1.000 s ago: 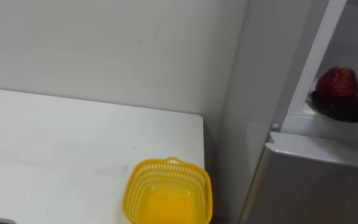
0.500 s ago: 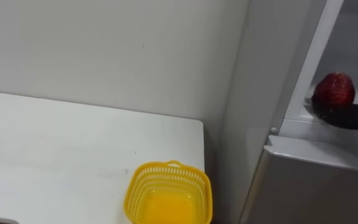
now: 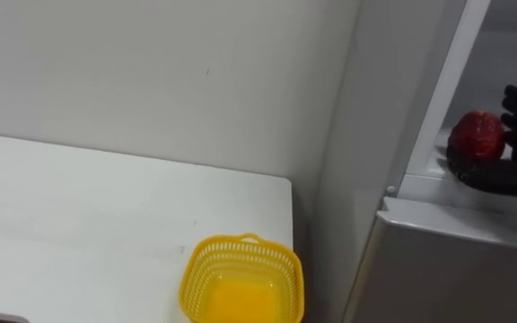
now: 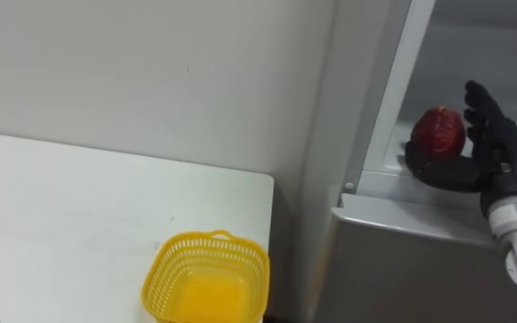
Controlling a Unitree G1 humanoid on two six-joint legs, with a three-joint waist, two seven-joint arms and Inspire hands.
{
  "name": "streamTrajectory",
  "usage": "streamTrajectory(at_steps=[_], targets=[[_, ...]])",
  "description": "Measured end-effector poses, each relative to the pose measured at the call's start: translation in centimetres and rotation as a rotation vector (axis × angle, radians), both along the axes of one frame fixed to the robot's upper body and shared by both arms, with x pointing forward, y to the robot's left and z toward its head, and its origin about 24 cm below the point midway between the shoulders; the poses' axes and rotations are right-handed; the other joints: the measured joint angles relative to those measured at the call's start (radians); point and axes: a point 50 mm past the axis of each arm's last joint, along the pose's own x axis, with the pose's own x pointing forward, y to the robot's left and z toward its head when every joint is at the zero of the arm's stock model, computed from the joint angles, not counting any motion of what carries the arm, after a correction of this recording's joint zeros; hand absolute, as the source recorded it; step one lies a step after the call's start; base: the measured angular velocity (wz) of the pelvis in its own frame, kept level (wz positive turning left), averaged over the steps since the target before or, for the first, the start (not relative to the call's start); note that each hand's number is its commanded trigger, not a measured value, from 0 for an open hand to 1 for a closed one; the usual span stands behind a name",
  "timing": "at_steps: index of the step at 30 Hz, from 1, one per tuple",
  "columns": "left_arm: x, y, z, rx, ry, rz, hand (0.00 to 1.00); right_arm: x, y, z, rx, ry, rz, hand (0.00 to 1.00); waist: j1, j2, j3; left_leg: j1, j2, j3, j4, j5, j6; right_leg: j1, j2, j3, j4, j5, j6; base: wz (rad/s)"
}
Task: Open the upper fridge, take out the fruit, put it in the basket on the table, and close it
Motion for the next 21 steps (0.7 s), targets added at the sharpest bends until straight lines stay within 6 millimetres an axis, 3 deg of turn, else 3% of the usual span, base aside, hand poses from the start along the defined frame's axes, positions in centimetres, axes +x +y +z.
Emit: streamTrajectory(at_steps=[21], targets=[[-0.26,0.2,0.0,0.024,0.039,0.018,0.0,0.47,0.51,0.39,0.072,0.014,0.115,1.0,0.002,0.013,-0.0052,0.005,0.0,0.001,0.002,0.0,0.0,0.005,0.0,-0.001,0.002,0.001,-0.001,0.0]])
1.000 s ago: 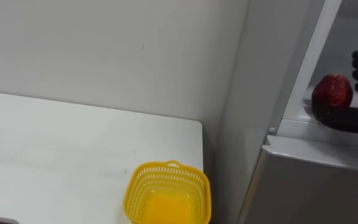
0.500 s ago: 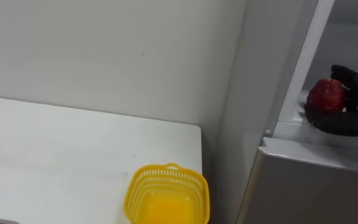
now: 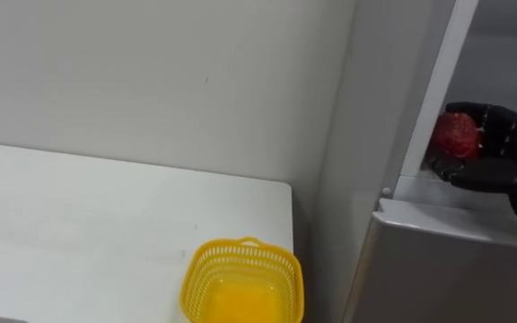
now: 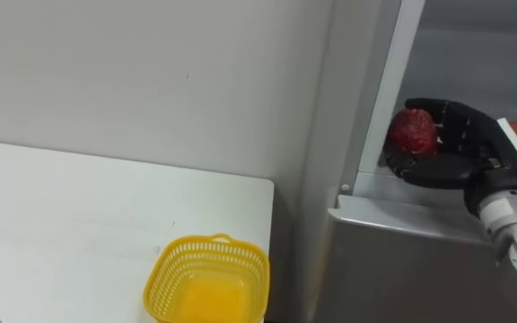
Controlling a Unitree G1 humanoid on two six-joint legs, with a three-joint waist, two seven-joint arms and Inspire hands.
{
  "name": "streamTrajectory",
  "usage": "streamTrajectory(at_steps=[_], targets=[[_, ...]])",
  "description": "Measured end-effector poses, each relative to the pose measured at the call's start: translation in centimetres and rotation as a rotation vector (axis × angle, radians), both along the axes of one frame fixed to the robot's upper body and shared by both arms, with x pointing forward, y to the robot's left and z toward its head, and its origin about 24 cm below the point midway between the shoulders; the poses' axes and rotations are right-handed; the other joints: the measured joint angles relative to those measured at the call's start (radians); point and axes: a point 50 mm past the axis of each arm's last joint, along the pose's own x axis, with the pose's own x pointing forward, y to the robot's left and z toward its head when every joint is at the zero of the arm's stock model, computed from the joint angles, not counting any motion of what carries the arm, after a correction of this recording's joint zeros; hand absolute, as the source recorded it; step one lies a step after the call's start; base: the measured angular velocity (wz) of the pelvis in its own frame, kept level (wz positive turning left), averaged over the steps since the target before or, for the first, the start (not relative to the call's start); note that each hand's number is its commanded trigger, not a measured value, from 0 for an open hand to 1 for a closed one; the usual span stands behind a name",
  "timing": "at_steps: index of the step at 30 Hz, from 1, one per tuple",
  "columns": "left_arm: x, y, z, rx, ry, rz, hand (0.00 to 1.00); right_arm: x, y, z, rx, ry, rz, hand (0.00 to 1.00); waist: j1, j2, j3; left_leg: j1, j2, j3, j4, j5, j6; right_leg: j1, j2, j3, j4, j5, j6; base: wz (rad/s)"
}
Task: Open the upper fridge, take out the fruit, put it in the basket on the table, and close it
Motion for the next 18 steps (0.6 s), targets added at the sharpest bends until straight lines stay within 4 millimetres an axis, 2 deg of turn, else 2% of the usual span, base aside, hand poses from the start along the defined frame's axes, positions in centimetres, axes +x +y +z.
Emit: streamTrajectory(at_steps=[10,14,18], targets=[[0.1,0.0,0.1,0.002,-0.007,-0.004,0.0,0.0,0.4,0.2,0.014,-0.012,-0.001,1.0,-0.004,0.002,-0.0013,0.0,0.0,-0.001,0.0,0.0,0.0,0.001,0.001,0.002,-0.001,0.0,0.0,0.0],[0.3,-0.3,0.0,0.003,-0.017,-0.004,0.0,-1.2,1.7,0.7,-0.04,-0.071,-0.041,1.0,-0.006,0.017,-0.0093,-0.009,0.0,0.008,-0.001,0.0,0.0,-0.011,0.0,0.006,0.0,0.001,0.001,-0.01],[0.2,-0.5,-0.1,0.027,-0.032,0.001,0.0,-2.7,3.3,0.7,-0.034,-0.138,-0.045,1.0,-0.008,0.042,-0.0065,-0.002,0.001,0.017,-0.011,0.0,0.0,-0.014,0.001,0.025,0.0,0.001,0.001,-0.1]])
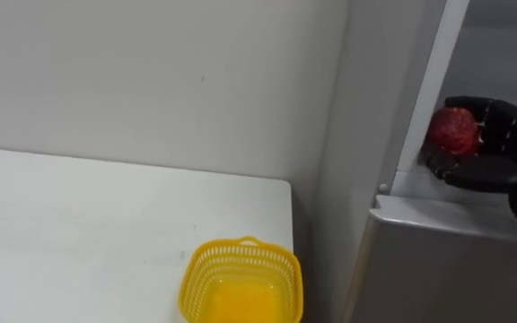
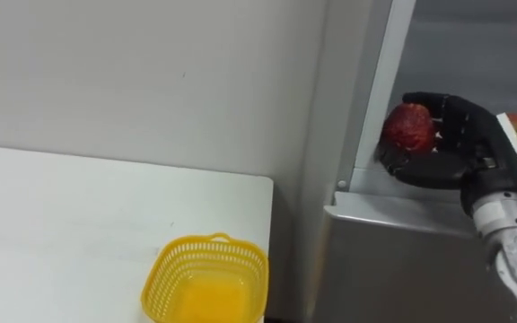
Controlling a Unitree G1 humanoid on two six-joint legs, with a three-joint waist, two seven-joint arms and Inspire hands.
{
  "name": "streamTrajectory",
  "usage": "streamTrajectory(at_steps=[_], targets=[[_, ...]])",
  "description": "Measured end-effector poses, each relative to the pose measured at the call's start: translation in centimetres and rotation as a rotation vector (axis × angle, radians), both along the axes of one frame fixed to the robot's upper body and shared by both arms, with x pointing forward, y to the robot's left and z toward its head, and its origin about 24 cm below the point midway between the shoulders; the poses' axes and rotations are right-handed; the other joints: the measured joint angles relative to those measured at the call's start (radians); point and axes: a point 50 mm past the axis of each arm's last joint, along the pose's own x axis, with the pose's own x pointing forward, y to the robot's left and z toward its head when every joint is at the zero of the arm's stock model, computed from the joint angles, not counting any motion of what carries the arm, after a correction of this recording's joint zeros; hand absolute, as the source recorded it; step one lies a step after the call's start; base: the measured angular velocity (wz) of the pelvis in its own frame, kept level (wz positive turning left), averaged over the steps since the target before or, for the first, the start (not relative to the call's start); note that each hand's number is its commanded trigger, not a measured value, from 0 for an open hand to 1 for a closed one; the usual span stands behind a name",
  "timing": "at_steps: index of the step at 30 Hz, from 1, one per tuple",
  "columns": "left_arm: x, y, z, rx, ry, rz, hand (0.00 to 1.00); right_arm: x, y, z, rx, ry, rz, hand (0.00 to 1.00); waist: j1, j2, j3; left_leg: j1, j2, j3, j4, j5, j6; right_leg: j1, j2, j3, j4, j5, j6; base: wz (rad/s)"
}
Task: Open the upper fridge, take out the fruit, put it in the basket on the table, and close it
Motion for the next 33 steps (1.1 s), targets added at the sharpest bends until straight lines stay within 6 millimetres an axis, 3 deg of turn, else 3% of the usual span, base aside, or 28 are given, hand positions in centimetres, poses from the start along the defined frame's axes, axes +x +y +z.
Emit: streamTrajectory(at_steps=[9,15,20,25,33], targets=[[0.0,-1.8,-0.5,-0.018,-0.062,-0.004,0.0,-4.6,3.0,-1.0,-0.066,-0.119,-0.117,1.0,-0.018,0.023,0.0034,-0.003,-0.002,-0.001,-0.004,0.0,0.0,-0.008,0.001,0.009,0.0,0.0,0.0,-0.02],[-1.6,-2.0,-0.8,-0.035,-0.019,0.005,0.0,-7.3,4.7,1.3,-0.17,-0.319,-0.179,1.0,-0.01,0.036,0.0018,-0.006,-0.001,0.008,-0.01,0.0,0.0,-0.02,0.004,0.027,0.002,0.001,0.0,-0.08],[-1.9,-2.4,-1.0,-0.076,-0.005,-0.01,0.0,-8.9,6.0,3.3,-0.243,-0.496,-0.18,1.0,0.005,0.019,0.0026,-0.005,-0.001,0.008,-0.011,0.0,0.0,-0.017,0.004,0.024,0.001,0.001,0.0,0.01],[-1.3,-2.2,-1.0,-0.095,-0.006,-0.025,0.0,-8.9,7.6,3.1,-0.311,-0.515,-0.129,1.0,0.01,-0.004,0.0101,-0.005,0.0,0.009,-0.008,0.0,0.0,-0.019,0.003,0.025,0.01,0.001,0.0,0.0],[0.8,-2.2,-1.0,-0.107,-0.032,-0.066,0.0,-8.8,10.0,3.0,-0.44,-0.543,-0.042,1.0,0.041,-0.015,0.0095,-0.019,-0.001,0.003,0.001,0.0,0.002,-0.029,0.001,0.015,0.014,0.001,0.001,0.02]])
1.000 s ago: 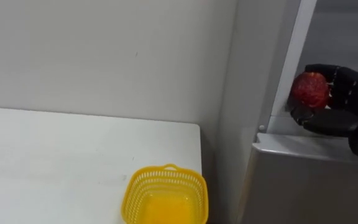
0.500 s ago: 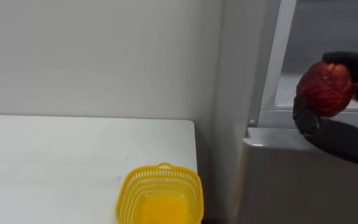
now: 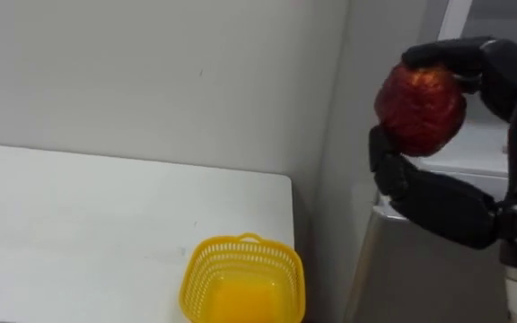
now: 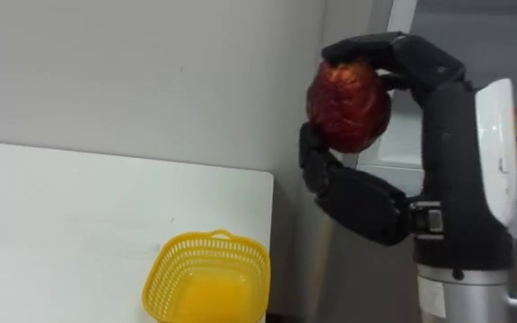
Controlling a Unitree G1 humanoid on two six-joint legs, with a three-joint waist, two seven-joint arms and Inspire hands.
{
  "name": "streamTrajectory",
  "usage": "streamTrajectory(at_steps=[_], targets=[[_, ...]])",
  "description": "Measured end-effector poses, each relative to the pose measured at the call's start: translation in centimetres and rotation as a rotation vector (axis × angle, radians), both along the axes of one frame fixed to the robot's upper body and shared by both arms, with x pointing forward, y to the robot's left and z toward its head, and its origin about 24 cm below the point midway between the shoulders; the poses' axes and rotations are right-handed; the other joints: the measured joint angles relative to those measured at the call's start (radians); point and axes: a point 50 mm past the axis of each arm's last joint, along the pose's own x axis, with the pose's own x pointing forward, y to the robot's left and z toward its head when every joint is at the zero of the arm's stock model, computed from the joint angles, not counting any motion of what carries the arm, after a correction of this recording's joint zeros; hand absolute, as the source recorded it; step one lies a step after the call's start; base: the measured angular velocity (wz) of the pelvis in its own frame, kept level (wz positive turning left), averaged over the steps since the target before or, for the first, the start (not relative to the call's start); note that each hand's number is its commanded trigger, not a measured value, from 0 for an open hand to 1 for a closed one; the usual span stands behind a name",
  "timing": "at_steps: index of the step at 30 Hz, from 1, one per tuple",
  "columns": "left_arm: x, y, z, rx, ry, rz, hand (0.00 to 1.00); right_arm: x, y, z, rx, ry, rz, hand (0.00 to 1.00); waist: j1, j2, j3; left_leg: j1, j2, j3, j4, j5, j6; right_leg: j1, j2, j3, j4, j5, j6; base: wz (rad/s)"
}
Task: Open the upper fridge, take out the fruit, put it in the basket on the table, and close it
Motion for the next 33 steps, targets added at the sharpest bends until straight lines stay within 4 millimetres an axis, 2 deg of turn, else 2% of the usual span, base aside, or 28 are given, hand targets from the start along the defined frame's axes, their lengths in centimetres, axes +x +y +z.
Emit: streamTrajectory(at_steps=[3,7,10,12,19,23,26,30,33], targets=[[0.5,0.2,0.1,0.003,-0.011,-0.023,0.0,0.1,0.7,0.6,-0.03,-0.03,0.028,1.0,0.011,-0.006,0.0011,-0.001,0.0,-0.008,0.001,0.0,-0.001,0.002,0.0,-0.012,0.0,0.0,0.0,0.08],[0.7,0.7,0.2,0.002,-0.006,-0.035,0.0,0.7,1.4,1.3,-0.181,-0.082,-0.024,1.0,0.034,-0.025,0.01,-0.004,0.0,-0.012,0.001,0.001,-0.001,0.002,0.0,-0.015,-0.001,0.0,0.0,0.02],[0.7,0.8,0.3,0.002,-0.005,-0.041,0.0,1.6,1.8,1.6,-0.246,-0.091,-0.044,1.0,0.046,-0.037,0.0058,-0.007,-0.002,-0.022,0.004,0.001,-0.001,0.004,0.0,-0.022,-0.002,0.0,0.0,0.1],[1.0,0.9,0.3,0.002,-0.01,-0.043,0.0,1.9,2.1,1.3,-0.269,-0.073,-0.036,1.0,0.048,-0.043,0.0069,-0.009,-0.003,-0.036,0.007,0.001,-0.001,0.01,-0.001,-0.037,-0.003,0.0,0.0,0.22],[1.1,1.1,0.4,-0.009,-0.008,-0.049,0.0,3.3,3.1,-1.1,-0.373,0.047,0.003,1.0,0.1,-0.049,0.0107,-0.014,-0.004,-0.041,0.008,0.001,-0.002,0.013,-0.001,-0.044,-0.016,0.0,0.0,0.02],[1.4,1.6,0.6,-0.004,-0.004,-0.076,0.0,4.7,2.5,-2.5,-0.393,0.13,-0.022,1.0,0.104,-0.06,0.0153,-0.017,-0.009,-0.07,0.01,0.003,-0.004,0.021,-0.003,-0.072,-0.016,0.0,0.001,0.19],[1.5,1.6,0.6,-0.003,-0.002,-0.09,0.0,5.7,2.2,-3.6,-0.408,0.187,-0.04,1.0,0.116,-0.061,0.0155,-0.023,-0.015,-0.092,0.011,0.005,-0.003,0.021,-0.005,-0.088,-0.016,0.0,0.001,0.16],[1.4,1.7,0.6,-0.001,-0.003,-0.082,0.0,6.7,1.7,-4.6,-0.42,0.243,-0.061,1.0,0.129,-0.062,0.0155,-0.034,-0.018,-0.103,0.012,0.006,-0.002,0.017,-0.006,-0.096,-0.019,0.0,0.001,0.11],[1.3,1.8,0.7,0.0,-0.002,-0.082,0.0,7.3,1.4,-5.7,-0.431,0.298,-0.068,1.0,0.151,-0.063,0.0152,-0.031,-0.018,-0.103,0.009,0.006,-0.002,0.018,-0.006,-0.095,-0.018,0.0,0.001,0.03]])
